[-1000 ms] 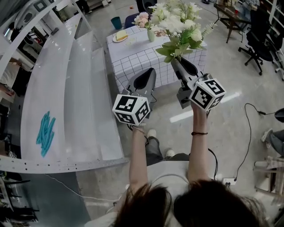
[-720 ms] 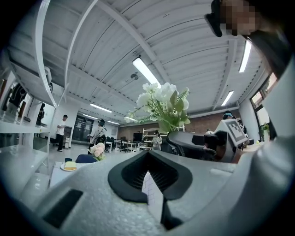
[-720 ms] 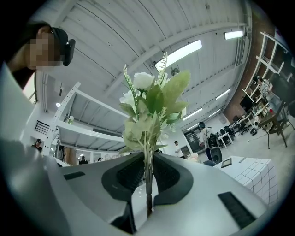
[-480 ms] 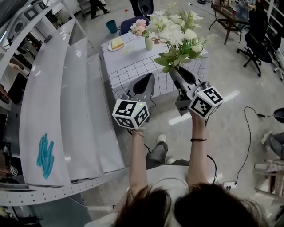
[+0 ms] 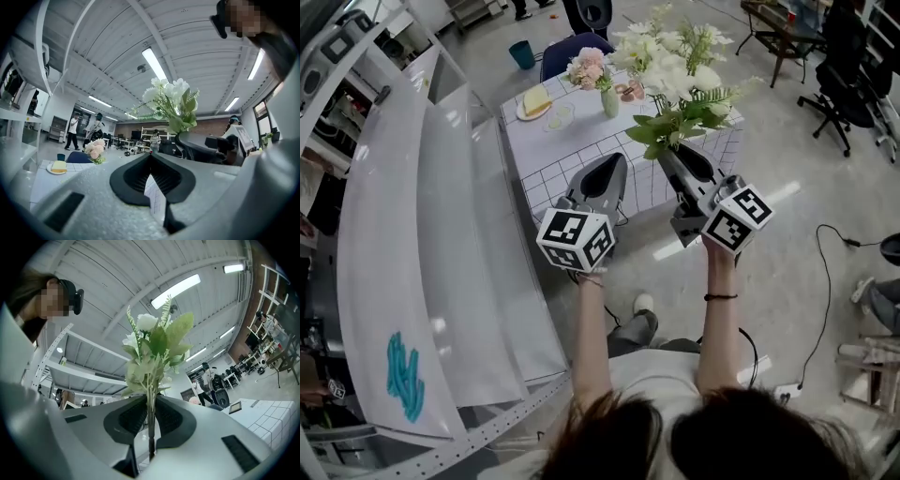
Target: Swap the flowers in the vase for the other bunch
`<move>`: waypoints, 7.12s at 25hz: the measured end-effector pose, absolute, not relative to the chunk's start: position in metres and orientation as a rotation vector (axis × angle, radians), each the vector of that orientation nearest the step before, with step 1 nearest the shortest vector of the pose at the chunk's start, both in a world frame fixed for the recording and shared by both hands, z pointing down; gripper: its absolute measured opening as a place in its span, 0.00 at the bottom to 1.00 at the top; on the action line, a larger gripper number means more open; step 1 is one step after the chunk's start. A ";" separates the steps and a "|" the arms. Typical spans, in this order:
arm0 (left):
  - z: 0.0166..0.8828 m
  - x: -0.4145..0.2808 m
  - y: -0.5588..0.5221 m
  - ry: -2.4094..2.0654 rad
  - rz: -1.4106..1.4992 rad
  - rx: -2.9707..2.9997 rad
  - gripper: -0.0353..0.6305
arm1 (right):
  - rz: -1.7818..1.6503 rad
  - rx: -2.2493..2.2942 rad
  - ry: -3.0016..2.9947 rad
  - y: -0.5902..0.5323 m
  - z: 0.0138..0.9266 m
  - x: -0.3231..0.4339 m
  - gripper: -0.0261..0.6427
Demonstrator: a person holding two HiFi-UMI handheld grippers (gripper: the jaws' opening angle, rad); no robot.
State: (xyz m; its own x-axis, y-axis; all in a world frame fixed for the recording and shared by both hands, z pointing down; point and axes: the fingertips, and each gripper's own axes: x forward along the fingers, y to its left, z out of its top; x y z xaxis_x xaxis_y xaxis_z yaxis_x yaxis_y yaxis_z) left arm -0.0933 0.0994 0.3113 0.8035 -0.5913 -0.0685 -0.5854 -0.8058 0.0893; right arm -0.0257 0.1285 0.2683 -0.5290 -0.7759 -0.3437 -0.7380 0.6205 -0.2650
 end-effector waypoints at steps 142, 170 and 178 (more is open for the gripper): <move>0.453 -0.046 -0.302 -1.543 -0.194 2.525 0.38 | -0.318 -1.230 2.629 -0.267 0.330 0.111 0.11; 0.446 -0.039 -0.302 -1.575 -0.149 2.569 0.16 | -0.310 -1.148 2.654 -0.274 0.334 0.110 0.11; 0.425 -0.037 -0.298 -1.531 -0.169 2.605 0.15 | -0.304 -1.112 2.652 -0.271 0.328 0.105 0.11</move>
